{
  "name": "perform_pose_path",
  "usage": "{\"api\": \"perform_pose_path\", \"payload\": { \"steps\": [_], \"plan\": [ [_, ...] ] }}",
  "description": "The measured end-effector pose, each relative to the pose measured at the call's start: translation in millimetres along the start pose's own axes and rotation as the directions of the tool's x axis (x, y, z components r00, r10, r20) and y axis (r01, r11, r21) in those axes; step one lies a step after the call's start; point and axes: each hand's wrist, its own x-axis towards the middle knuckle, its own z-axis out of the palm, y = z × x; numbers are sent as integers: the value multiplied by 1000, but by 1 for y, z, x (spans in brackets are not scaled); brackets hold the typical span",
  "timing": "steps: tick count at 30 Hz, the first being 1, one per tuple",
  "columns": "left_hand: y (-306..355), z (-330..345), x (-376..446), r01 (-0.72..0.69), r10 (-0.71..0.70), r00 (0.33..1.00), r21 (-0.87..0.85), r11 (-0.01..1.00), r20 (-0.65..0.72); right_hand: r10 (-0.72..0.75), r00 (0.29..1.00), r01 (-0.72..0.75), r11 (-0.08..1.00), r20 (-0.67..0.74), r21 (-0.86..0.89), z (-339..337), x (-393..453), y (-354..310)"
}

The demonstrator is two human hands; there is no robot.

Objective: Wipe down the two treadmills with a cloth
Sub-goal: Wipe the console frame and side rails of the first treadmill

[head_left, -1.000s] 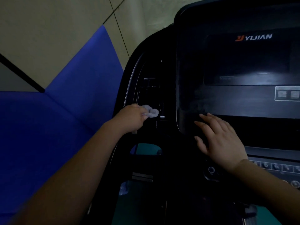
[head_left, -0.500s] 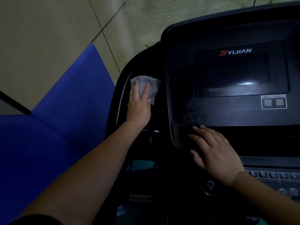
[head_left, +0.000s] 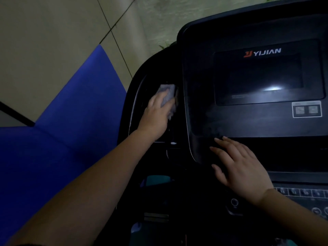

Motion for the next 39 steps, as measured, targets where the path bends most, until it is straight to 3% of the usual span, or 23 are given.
{"api": "perform_pose_path", "payload": {
  "steps": [4,8,10,12,14,21,26,32,35,39],
  "plan": [
    [12,-6,-50,50,-43,976,-26,998,214,-2,1000,2,1000,2,-4,-1,-1,0],
    [10,-31,-71,216,-97,899,-241,946,427,4,1000,-4,1000,-1,-2,-1,-1,-1],
    [12,-34,-74,317,-172,909,-360,877,380,-1,1000,1,1000,-5,1,-1,-1,-2],
    [23,-29,-73,273,-187,950,-379,884,249,-6,1000,6,1000,-12,-1,-1,-1,-1],
    [34,-12,-75,214,-152,966,-319,923,209,-5,1000,5,1000,-10,-9,-1,-1,-1],
    [46,-13,-87,73,-61,947,-25,997,317,-7,1000,7,1000,-1,-10,-2,0,-1],
    [10,-28,-93,173,-215,912,148,974,349,2,1000,-2,1000,9,-15,-4,0,-1],
    [54,-2,-90,55,-49,969,-19,998,240,1,1000,-1,1000,2,-13,-2,0,0],
    [59,3,-94,60,-54,983,-26,998,173,-10,1000,10,1000,3,-9,-2,0,-2],
    [34,-8,-103,70,-78,974,44,997,214,-10,1000,10,1000,9,-6,-3,1,-1]
  ]
}}
